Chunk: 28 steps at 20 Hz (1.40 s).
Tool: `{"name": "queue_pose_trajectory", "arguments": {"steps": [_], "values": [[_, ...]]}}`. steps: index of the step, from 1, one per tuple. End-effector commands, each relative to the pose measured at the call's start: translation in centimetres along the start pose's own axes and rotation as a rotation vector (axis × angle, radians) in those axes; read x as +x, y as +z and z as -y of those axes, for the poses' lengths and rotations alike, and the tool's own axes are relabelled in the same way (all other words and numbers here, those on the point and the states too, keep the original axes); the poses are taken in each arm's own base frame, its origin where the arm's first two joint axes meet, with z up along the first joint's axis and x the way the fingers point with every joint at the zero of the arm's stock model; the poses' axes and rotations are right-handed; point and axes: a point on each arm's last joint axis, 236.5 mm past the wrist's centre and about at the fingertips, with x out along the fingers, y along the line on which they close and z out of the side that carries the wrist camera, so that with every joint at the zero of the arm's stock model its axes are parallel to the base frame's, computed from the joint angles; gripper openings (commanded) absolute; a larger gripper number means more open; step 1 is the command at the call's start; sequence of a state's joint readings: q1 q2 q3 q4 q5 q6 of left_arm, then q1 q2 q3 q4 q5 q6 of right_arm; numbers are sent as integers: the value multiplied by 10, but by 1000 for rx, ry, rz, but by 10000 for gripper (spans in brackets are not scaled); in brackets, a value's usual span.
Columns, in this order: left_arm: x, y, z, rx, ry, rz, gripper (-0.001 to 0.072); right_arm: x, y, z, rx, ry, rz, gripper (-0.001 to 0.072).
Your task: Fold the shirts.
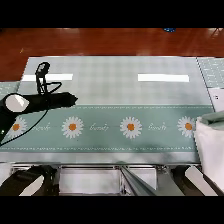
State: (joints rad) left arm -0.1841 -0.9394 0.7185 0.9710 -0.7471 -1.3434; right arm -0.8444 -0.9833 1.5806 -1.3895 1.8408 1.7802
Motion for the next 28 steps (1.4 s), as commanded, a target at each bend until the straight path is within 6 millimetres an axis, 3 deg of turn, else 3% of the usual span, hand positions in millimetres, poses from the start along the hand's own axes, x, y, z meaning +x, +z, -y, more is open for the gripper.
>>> {"name": "queue_pose_trajectory", "arguments": {"steps": [1,4,7,8,9,10,12,13,14,15,16,18,20,22,24,25,26,28], "values": [[6,-2,-2,-4,3,-12,16,25,-57,92,157,-241,-109,22],[11,-5,-5,-12,9,-27,16,38,-106,154,275,-425,-213,23],[23,-9,-10,-34,15,-45,16,66,-144,172,305,-476,-263,23],[28,-13,-10,-47,9,-60,16,73,-157,184,307,-523,-293,66],[34,-18,-10,-49,10,-81,16,77,-169,194,316,-573,-333,257],[38,-22,-12,-54,13,-97,16,83,-172,197,307,-579,-346,418],[42,-19,-16,-62,19,-98,16,98,-144,185,297,-494,-256,407],[37,-5,-17,-62,19,-72,16,103,-126,174,294,-431,-212,407],[28,19,-16,-54,18,-21,16,104,-102,159,292,-356,-158,404],[17,47,-15,-39,18,40,16,104,-75,139,289,-257,-98,340],[0,78,-12,-26,14,101,16,101,-40,105,252,-101,-27,194],[-42,136,4,17,-4,213,15,82,15,12,96,253,89,64],[-81,184,32,80,-31,334,15,61,35,-82,-122,458,167,22],[-110,211,76,159,-89,386,14,55,16,-174,-360,563,172,22],[-117,207,104,215,-126,338,14,56,-45,-257,-625,642,101,22],[-112,193,108,225,-126,279,15,65,-84,-285,-796,625,64,22],[-100,170,103,244,-98,187,14,83,-109,-296,-937,547,62,22],[-63,129,64,220,18,45,15,128,-131,-300,-1117,317,89,22]]}}
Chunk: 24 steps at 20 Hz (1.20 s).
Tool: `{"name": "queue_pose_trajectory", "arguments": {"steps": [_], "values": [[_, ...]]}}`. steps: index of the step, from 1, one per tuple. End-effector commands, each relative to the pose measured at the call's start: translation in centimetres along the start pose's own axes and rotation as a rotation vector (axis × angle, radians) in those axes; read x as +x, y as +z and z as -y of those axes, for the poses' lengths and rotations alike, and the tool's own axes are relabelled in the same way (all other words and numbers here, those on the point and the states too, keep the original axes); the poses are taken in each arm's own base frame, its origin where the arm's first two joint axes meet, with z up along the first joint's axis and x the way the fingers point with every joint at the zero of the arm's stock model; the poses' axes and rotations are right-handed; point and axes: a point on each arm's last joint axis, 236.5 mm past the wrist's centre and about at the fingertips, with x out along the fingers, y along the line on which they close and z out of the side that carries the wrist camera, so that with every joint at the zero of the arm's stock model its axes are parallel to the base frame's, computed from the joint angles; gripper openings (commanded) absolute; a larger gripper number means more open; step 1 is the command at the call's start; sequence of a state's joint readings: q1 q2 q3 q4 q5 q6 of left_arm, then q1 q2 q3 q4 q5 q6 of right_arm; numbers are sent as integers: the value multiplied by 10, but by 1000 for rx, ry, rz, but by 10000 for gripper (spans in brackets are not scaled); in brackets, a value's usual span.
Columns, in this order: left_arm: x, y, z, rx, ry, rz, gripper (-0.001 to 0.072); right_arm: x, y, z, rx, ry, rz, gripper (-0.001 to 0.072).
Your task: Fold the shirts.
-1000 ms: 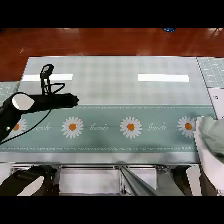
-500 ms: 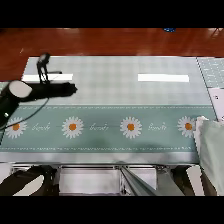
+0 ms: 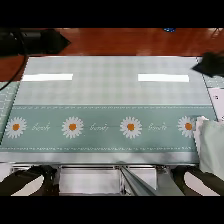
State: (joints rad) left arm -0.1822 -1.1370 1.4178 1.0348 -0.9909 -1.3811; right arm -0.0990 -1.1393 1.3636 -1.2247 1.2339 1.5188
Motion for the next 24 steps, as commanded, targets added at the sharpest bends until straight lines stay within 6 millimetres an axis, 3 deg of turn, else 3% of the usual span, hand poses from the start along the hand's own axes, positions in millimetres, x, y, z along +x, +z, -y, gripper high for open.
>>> {"name": "queue_pose_trajectory", "arguments": {"steps": [1,2,3,4,5,9,11,24], "values": [[24,-81,-43,-24,158,-244,15,72,-21,-38,-373,-233,-123,22],[34,-122,-73,-92,229,-339,15,88,-33,-26,-375,-297,-186,22],[40,-154,-90,-147,257,-414,16,103,-48,-15,-323,-331,-257,22],[41,-175,-103,-175,276,-466,15,113,-59,-6,-278,-355,-309,22],[41,-181,-112,-198,289,-480,15,119,-66,1,-248,-372,-344,21],[38,-164,-118,-202,300,-434,16,121,-69,2,-235,-377,-353,22],[33,-178,-114,-212,293,-495,16,120,-71,1,-231,-373,-361,22],[33,-178,-115,-213,294,-495,16,121,-71,1,-231,-372,-359,22]]}}
